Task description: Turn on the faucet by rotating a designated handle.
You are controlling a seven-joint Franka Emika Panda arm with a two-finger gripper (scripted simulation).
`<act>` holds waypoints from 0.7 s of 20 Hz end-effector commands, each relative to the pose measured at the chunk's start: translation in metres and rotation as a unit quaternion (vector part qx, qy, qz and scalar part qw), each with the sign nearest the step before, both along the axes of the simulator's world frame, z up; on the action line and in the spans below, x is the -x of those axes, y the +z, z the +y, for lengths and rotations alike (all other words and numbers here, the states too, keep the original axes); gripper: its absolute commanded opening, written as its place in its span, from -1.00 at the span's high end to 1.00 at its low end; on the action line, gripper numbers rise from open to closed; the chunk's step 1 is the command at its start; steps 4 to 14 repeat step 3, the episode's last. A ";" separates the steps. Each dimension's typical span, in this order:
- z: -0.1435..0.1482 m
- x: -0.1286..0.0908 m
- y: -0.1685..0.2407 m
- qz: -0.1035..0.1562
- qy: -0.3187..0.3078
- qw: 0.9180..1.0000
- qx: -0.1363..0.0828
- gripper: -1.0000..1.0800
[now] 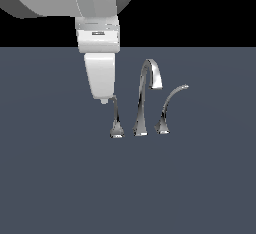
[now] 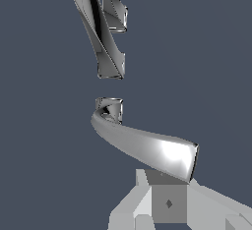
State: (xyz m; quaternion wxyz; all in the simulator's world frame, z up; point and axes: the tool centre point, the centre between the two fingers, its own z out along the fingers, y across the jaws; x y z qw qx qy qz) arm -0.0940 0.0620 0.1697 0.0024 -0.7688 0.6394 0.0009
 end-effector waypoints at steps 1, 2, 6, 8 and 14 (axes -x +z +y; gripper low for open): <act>-0.026 0.003 0.001 0.001 -0.016 1.000 0.002 1.00; -0.031 0.004 0.001 0.001 -0.016 1.000 0.002 1.00; -0.031 0.004 0.001 0.001 -0.016 1.000 0.002 1.00; -0.031 0.004 0.001 0.001 -0.016 1.000 0.002 1.00; -0.031 0.004 0.001 0.001 -0.016 1.000 0.002 1.00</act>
